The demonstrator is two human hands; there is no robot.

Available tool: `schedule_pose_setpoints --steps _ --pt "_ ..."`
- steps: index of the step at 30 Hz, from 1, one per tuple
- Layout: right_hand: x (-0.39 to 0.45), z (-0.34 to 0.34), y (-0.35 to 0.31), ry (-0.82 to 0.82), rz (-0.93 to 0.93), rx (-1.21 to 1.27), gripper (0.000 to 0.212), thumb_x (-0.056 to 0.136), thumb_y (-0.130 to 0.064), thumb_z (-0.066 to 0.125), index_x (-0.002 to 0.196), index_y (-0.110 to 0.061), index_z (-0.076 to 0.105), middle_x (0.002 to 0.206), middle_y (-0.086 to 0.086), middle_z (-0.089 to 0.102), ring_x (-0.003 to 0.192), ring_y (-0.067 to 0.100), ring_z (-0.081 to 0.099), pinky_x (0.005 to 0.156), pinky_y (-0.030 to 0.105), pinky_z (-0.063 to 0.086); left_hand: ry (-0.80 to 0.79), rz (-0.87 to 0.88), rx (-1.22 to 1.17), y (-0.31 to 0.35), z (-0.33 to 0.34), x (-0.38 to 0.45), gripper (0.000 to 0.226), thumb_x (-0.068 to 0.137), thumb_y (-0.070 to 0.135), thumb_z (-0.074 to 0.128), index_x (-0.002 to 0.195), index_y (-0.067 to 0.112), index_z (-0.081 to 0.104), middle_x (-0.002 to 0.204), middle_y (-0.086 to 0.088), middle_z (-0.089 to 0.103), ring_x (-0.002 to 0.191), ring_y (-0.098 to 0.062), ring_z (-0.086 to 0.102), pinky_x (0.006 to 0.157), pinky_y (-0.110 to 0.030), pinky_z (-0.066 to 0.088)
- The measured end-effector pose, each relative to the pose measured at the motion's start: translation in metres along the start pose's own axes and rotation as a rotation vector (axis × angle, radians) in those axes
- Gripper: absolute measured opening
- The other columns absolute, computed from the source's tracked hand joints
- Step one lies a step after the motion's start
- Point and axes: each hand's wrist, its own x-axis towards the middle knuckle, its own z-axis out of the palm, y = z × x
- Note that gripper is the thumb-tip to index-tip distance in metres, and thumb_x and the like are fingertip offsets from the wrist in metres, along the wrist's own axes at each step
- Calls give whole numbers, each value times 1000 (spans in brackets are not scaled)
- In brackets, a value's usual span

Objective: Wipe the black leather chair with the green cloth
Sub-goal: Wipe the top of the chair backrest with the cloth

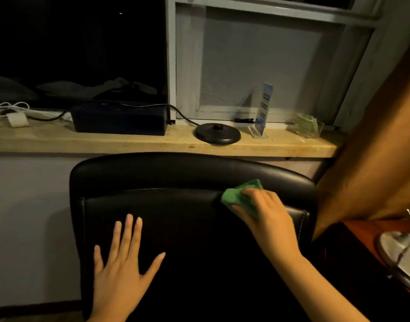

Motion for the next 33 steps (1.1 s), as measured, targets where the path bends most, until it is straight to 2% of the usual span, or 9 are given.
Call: schedule_pose_setpoints --steps 4,9,11,14,17,20,23,28,33 --pt "4 9 -23 47 70 54 26 81 -30 66 103 -16 60 99 5 68 90 23 59 78 32 49 40 31 -38 -4 4 -2 83 68 78 9 124 37 -37 139 14 -42 129 -9 -35 114 -50 -2" --pt "43 70 -122 -32 -165 128 25 79 -30 64 98 -13 61 93 10 70 87 30 61 73 35 51 163 63 32 -9 12 1 92 54 85 -4 128 36 -32 140 15 -38 129 -7 -35 113 -47 2" --pt "53 97 -166 -84 -237 127 26 74 -25 69 94 -10 63 89 14 70 84 34 61 70 36 51 116 79 125 -16 15 5 88 67 67 10 142 26 -8 155 -4 -8 131 -9 -33 111 -51 14" --pt "59 129 -210 -176 -344 93 36 63 -19 79 93 -7 63 84 17 69 80 37 61 68 37 51 30 65 288 -49 36 21 79 75 69 23 133 16 34 124 -14 45 141 -28 -7 92 -54 42" --pt "64 137 -218 -177 -422 119 37 63 -19 80 93 -4 63 83 18 70 78 37 61 67 37 52 36 91 306 -44 29 17 73 60 57 69 119 15 58 123 -11 60 136 -29 23 98 -55 31" --pt "62 124 -198 -113 -446 123 33 65 -24 78 91 -8 64 80 14 71 76 33 64 61 33 53 101 131 231 -18 11 8 70 71 54 33 129 18 47 141 -3 38 133 -30 32 106 -60 28" --pt "58 96 -156 -71 -328 119 23 76 -30 70 88 -13 61 79 10 69 73 30 63 56 32 51 249 68 145 -12 12 15 76 74 69 20 140 34 6 149 13 -1 141 -11 -3 108 -54 21" --pt "48 38 -86 -95 -139 11 24 83 -37 62 95 -16 59 79 8 69 76 27 62 57 32 49 81 30 94 -9 22 15 77 78 74 23 142 34 7 148 10 23 139 -6 -11 90 -50 42" --pt "32 -7 -49 -134 -7 -4 28 87 -43 54 103 -21 56 87 2 66 84 20 58 64 31 45 42 137 59 8 17 13 76 64 81 -7 123 43 -36 135 23 -40 131 -9 -33 113 -49 0"
